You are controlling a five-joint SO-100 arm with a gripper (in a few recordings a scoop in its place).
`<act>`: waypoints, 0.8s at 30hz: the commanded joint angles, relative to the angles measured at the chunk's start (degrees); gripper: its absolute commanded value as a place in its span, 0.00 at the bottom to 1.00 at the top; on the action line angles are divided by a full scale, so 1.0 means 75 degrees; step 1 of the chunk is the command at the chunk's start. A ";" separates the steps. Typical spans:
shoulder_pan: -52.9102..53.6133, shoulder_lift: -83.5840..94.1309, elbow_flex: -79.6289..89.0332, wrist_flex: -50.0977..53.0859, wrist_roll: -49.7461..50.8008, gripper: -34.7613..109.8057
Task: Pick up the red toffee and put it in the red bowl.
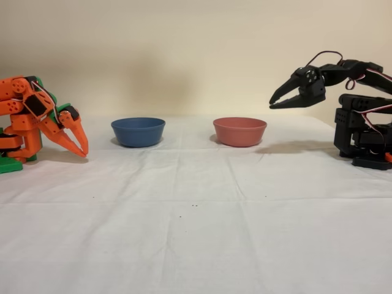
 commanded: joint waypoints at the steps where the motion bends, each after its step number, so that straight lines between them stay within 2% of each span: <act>1: 0.0152 0.0129 0.0141 0.0000 0.0023 0.24; 6: 0.0223 0.0129 0.0609 -0.0187 -0.0070 0.24; 13: 0.0328 0.0129 0.2145 -0.1219 -0.0492 0.24; 18: 0.0305 0.0129 0.2168 -0.0973 -0.0527 0.24; 24: 0.0305 0.0129 0.2168 -0.0012 -0.0609 0.24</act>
